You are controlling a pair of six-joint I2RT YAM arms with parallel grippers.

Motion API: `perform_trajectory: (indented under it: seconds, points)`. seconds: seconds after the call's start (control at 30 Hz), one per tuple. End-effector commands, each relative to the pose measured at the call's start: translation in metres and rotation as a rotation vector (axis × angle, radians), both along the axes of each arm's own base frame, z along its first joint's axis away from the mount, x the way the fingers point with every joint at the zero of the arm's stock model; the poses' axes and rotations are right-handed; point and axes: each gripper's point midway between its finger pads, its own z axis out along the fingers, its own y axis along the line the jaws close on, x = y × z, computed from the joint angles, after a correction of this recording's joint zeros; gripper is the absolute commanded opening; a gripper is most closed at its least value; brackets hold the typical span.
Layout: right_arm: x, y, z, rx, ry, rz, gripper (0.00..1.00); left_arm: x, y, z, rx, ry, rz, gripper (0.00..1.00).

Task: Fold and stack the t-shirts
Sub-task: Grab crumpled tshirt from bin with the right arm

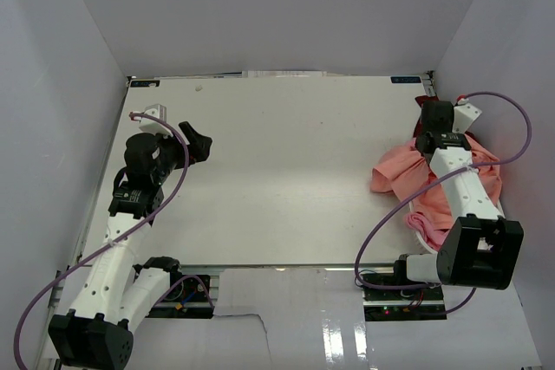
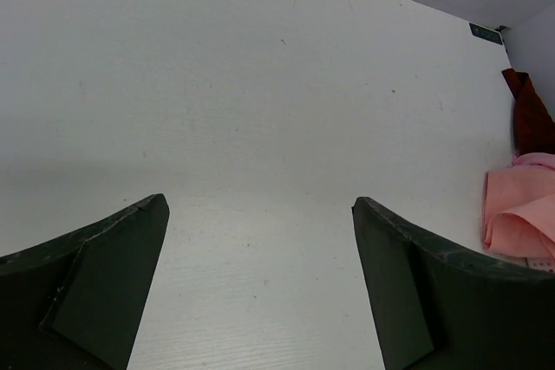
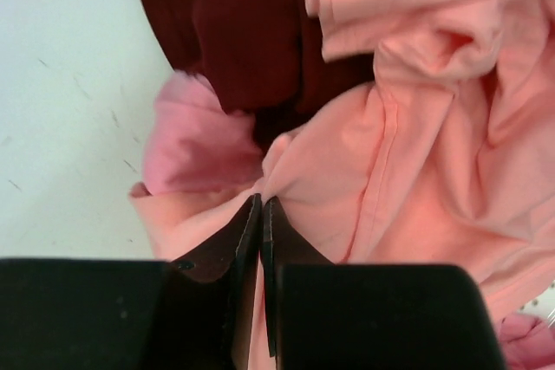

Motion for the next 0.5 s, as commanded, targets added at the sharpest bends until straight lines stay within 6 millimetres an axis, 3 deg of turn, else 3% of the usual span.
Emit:
perform_trajectory:
  seconds: [0.0, 0.07, 0.1, 0.27, 0.3, 0.4, 0.43, 0.47]
  points:
    - [0.03, -0.013, 0.083, -0.116, -0.199, 0.016, 0.08, 0.0, -0.004, 0.01, 0.004, -0.03, -0.027, 0.98]
    - [0.043, -0.009, 0.103, -0.123, -0.24, 0.052, 0.08, 0.001, -0.004, 0.01, 0.003, -0.031, -0.03, 0.98]
    - [0.052, -0.005, 0.125, -0.123, -0.295, 0.08, 0.08, 0.001, -0.004, 0.01, 0.004, -0.03, -0.03, 0.98]
    - [0.088, 0.035, 0.193, -0.095, -0.504, 0.356, 0.08, 0.0, -0.005, 0.01, 0.005, -0.034, -0.034, 0.98]
    - [0.091, 0.044, 0.214, -0.096, -0.557, 0.407, 0.08, 0.0, -0.005, 0.01, 0.005, -0.032, -0.036, 0.98]
    - [0.099, 0.086, 0.25, -0.046, -0.662, 0.64, 0.08, 0.0, -0.006, 0.01, 0.006, -0.032, -0.039, 0.98]
    - [0.096, 0.111, 0.275, -0.011, -0.722, 0.774, 0.08, 0.001, -0.006, 0.008, 0.004, -0.027, -0.04, 0.98]
    - [0.097, 0.127, 0.283, 0.008, -0.739, 0.862, 0.08, 0.001, -0.006, 0.009, 0.005, -0.029, -0.041, 0.98]
